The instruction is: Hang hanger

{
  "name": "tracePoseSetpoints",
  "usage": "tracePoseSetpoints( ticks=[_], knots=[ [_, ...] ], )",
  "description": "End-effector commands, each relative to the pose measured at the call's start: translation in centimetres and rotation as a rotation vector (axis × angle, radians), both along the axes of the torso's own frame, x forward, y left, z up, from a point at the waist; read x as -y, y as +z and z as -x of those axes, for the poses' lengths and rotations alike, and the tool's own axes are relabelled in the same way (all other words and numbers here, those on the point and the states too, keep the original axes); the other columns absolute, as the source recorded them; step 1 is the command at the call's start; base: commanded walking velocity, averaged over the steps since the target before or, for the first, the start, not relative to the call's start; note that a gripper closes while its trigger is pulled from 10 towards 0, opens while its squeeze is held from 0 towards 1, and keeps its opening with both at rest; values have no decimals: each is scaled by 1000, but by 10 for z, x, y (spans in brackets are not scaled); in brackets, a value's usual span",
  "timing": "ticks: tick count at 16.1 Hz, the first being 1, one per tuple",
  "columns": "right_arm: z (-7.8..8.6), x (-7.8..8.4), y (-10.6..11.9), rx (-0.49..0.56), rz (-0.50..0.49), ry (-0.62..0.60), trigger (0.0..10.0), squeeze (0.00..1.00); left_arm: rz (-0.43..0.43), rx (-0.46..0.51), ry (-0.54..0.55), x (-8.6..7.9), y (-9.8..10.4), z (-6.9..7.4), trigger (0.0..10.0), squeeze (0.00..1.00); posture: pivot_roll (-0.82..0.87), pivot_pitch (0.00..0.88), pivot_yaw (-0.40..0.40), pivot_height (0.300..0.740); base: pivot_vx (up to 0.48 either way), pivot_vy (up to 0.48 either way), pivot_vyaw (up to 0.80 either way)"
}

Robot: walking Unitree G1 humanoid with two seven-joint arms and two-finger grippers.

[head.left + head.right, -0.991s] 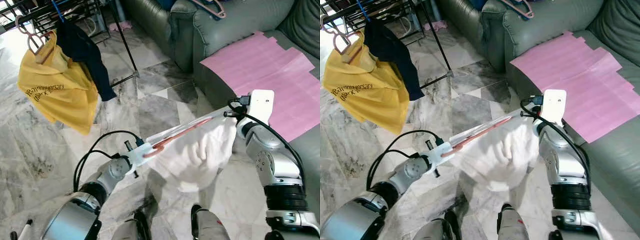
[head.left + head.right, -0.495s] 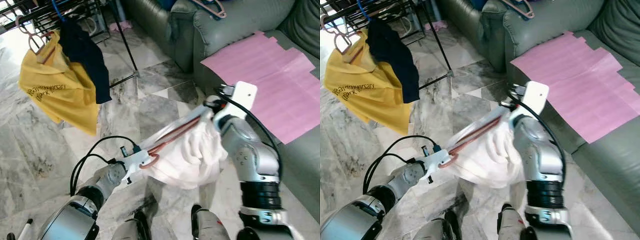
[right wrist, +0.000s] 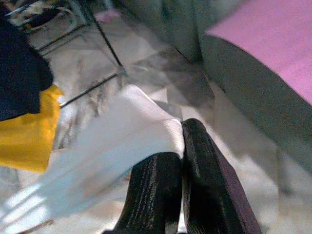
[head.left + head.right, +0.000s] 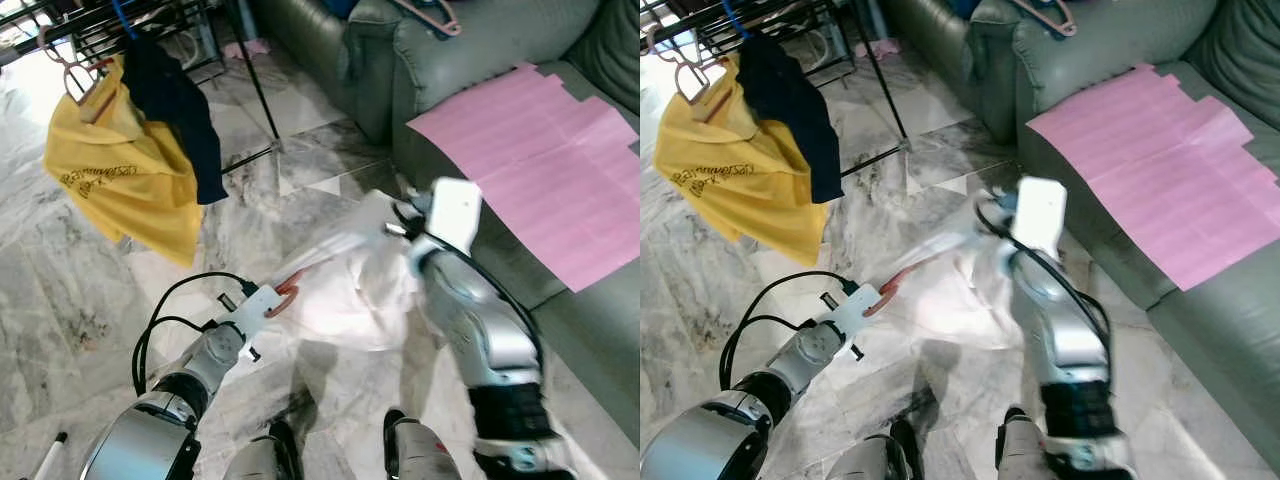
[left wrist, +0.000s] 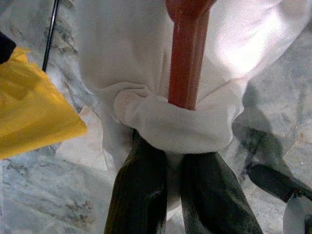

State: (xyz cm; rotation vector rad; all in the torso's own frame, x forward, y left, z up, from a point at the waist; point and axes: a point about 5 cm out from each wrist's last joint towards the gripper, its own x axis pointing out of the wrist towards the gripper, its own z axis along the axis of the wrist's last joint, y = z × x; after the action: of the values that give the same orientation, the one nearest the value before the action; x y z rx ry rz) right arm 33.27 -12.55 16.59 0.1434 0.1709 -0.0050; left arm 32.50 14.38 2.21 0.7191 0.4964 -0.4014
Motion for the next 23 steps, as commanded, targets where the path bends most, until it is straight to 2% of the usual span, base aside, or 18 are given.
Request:
tracePoseSetpoints(
  ticks=[1, 2, 3, 4, 6, 7, 8, 11, 12, 13, 14, 16, 17, 18, 20, 21, 22, 23],
  knots=[
    [0, 11, 7, 36, -54, -51, 0, 0, -7, -41, 93, -18, -9, 7, 10000, 0, -336, 238, 151, 740, 0, 0, 0],
    [0, 7, 6, 30, -86, -32, 0, 0, 12, -47, 119, -19, -9, 7, 10000, 0, -336, 239, 152, 740, 0, 0, 0],
    [0, -6, 4, 18, -98, 50, 0, 0, 32, -54, 133, -18, -10, 8, 10000, 0, -336, 235, 154, 740, 0, 0, 0],
    [1, -28, 4, 20, -109, 166, 0, 0, 80, -61, 151, -11, -10, 7, 10000, 0, -336, 234, 153, 740, 0, 0, 0],
    [1, -28, 4, 20, -109, 166, 0, 0, 80, -61, 151, -11, -10, 7, 10000, 0, -336, 234, 153, 740, 0, 0, 0],
    [10, -74, 8, 35, -148, 433, 0, 0, 165, -79, 126, 11, -10, 7, 10000, 0, -335, 229, 146, 740, 0, 0, 0],
    [15, -90, 8, 33, -154, 537, 1294, 0, 191, -88, 101, 21, -10, 8, 10000, 0, -336, 227, 145, 740, 0, 0, 0],
    [28, -106, -2, -3, -113, 683, 4706, 0, 265, -131, 61, 40, -11, 11, 10000, 0, -334, 223, 137, 740, 0, 0, 0],
    [30, -106, -6, -8, -87, 713, 8980, 0, 277, -134, 60, 42, -11, 11, 10000, 0, -332, 222, 136, 740, 0, 0, 0],
    [33, -98, -20, -21, 73, 743, 10000, 118, 294, -142, 52, 45, -10, 10, 10000, 0, -330, 220, 134, 740, 0, 0, 0],
    [30, -86, -32, -42, 166, 707, 10000, 1000, 299, -146, 46, 46, -10, 10, 10000, 0, -330, 220, 133, 740, 0, 0, 0],
    [33, -58, -50, -88, 314, 684, 10000, 1000, 277, -149, 31, 41, -10, 10, 10000, 0, -332, 220, 136, 740, 0, 0, 0],
    [35, -50, -52, -96, 362, 694, 10000, 1000, 271, -151, 31, 39, -9, 10, 10000, 0, -333, 221, 136, 740, 0, 0, 0],
    [34, -29, -58, -114, 461, 652, 10000, 1000, 255, -151, 30, 34, -9, 9, 10000, 0, -336, 220, 137, 740, 0, 0, 0],
    [35, 27, -78, -191, 772, 564, 10000, 1000, 215, -145, 18, 25, -8, 7, 10000, 0, -340, 221, 140, 740, 0, 0, 0],
    [38, 46, -80, -217, 788, 531, 10000, 1000, 195, -141, 2, 23, -6, 6, 10000, 0, -342, 221, 139, 740, 0, 0, 0],
    [44, 60, -77, -218, 765, 535, 10000, 1000, 173, -138, -16, 20, -4, 4, 10000, 0, -342, 221, 139, 740, 0, 0, 0],
    [47, 65, -76, -211, 773, 554, 10000, 1000, 168, -141, -24, 19, -3, 3, 10000, 0, -342, 221, 139, 740, 0, 0, 0]
  ],
)
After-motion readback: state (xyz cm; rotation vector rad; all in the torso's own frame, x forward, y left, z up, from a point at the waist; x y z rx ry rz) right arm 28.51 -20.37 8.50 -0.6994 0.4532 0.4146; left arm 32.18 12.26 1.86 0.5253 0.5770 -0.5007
